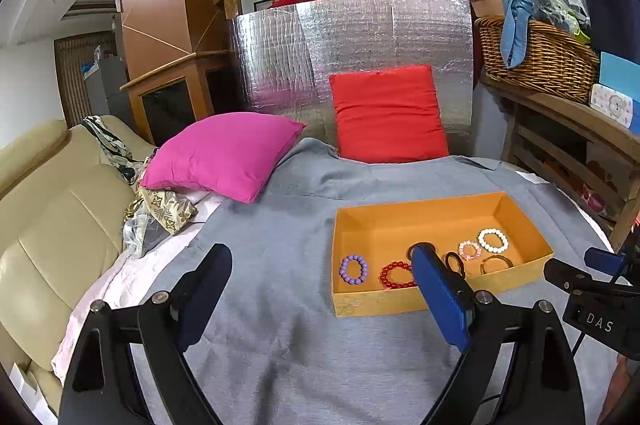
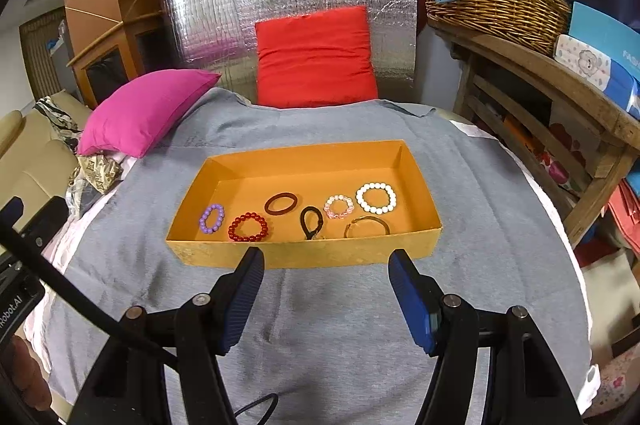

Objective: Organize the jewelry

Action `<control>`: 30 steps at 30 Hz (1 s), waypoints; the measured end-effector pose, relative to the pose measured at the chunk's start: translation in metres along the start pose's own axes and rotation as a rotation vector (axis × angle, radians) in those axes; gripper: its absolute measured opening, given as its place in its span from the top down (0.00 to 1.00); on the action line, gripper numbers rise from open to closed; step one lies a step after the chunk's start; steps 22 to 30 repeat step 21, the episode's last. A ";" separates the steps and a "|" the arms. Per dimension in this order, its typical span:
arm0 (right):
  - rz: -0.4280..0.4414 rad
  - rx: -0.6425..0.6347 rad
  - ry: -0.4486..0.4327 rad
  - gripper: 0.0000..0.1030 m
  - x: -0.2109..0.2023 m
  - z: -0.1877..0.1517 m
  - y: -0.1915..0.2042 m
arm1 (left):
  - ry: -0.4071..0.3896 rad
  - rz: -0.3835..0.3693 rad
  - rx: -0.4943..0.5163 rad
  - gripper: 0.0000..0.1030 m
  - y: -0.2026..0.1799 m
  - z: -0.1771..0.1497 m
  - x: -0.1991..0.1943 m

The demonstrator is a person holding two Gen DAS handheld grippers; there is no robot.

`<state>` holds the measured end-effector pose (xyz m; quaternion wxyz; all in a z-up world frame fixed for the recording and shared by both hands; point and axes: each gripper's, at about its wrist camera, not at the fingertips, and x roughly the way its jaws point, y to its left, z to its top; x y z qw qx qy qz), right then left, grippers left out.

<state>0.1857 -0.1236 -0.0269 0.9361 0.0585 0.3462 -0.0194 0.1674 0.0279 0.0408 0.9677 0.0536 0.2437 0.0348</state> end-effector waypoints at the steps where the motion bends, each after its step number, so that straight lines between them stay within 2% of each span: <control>1: -0.001 0.002 0.001 0.34 0.000 0.000 -0.001 | 0.000 -0.002 0.001 0.11 0.000 0.000 0.000; 15: -0.009 0.004 0.010 0.34 0.005 -0.001 -0.005 | 0.002 -0.009 0.006 0.11 -0.002 0.000 0.003; 19: -0.011 0.004 0.010 0.34 0.007 -0.001 -0.007 | -0.028 -0.033 0.006 0.11 -0.003 -0.004 0.001; 21: -0.003 0.026 0.002 0.34 0.009 -0.004 -0.017 | -0.010 -0.056 -0.013 0.11 -0.005 -0.009 0.007; 30: -0.003 0.026 0.002 0.34 0.009 -0.004 -0.017 | -0.010 -0.056 -0.013 0.11 -0.005 -0.009 0.007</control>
